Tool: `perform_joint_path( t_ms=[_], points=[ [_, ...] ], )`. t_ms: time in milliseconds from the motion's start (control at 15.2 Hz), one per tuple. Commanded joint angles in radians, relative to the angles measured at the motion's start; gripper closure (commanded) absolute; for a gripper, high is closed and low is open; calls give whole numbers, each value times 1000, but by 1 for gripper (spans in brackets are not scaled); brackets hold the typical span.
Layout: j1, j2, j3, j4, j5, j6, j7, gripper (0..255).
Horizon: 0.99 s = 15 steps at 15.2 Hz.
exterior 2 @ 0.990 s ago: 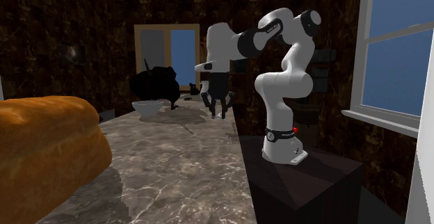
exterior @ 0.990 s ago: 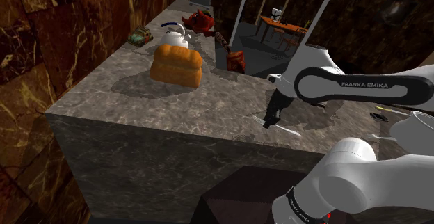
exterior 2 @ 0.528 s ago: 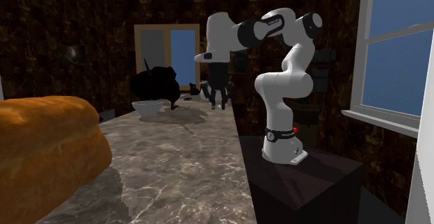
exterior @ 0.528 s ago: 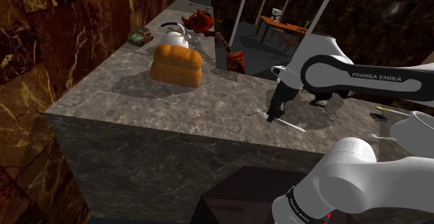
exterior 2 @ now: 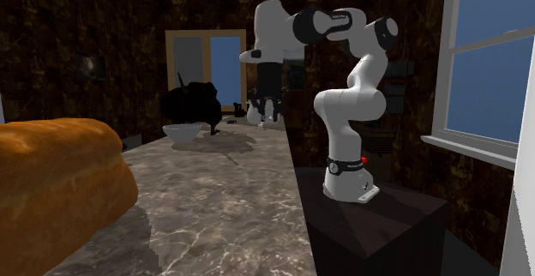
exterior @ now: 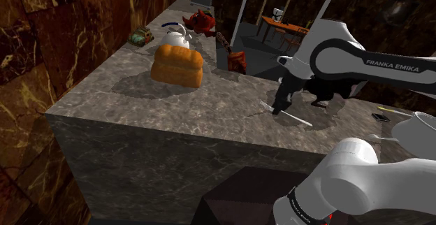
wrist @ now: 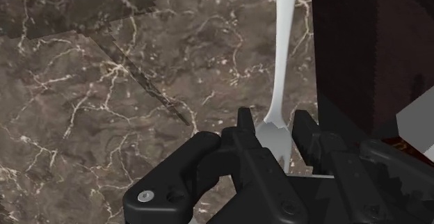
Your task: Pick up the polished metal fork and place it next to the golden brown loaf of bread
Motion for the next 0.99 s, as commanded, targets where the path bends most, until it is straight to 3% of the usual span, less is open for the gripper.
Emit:
perform_joint_path(
  t_ms=[0, 924],
  points=[
    [2, -7, 8, 25, 7, -33, 0, 255],
    [22, 3, 47, 216, 46, -213, 0, 255]
  ],
)
